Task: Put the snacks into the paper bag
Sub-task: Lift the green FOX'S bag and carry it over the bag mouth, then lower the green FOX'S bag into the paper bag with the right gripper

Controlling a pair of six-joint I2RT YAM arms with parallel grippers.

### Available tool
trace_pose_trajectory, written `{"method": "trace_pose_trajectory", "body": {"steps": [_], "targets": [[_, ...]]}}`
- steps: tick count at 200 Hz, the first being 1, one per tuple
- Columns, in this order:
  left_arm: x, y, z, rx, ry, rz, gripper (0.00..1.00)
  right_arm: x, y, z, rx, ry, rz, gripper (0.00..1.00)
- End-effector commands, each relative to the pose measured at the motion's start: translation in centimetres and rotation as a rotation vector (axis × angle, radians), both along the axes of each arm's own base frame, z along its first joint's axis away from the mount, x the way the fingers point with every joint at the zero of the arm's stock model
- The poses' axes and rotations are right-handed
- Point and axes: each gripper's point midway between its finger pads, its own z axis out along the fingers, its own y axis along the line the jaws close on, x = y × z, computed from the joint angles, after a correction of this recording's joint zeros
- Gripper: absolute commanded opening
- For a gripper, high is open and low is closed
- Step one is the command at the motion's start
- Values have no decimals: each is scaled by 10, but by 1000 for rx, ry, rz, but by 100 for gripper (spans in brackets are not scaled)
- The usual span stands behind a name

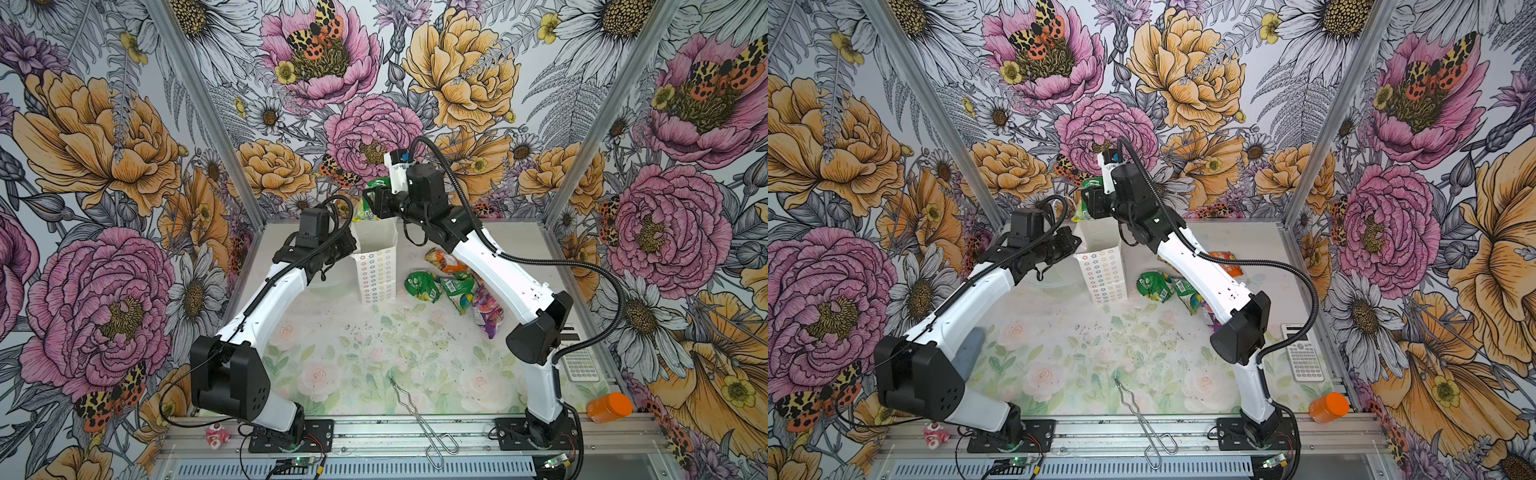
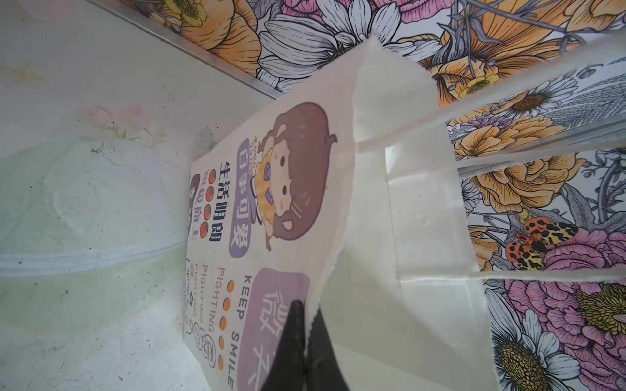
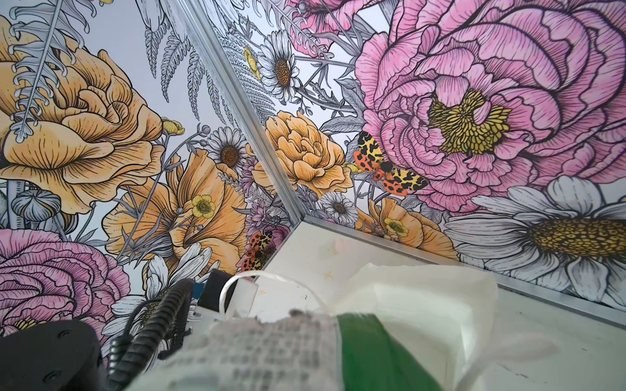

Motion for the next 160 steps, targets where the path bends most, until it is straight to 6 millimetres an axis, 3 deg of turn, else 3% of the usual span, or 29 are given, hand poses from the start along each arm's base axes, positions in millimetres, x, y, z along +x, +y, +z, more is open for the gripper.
{"method": "trace_pose_trajectory", "body": {"steps": [1, 37, 160], "targets": [[-3, -5, 16, -41, -41, -18, 0, -4, 7, 28, 76, -43, 18, 46], [-2, -6, 16, -43, -40, -21, 0, -3, 10, 20, 67, -30, 20, 45], [-1, -5, 13, -45, -33, -16, 0, 8, 8, -40, -29, 57, -32, 45]]}}
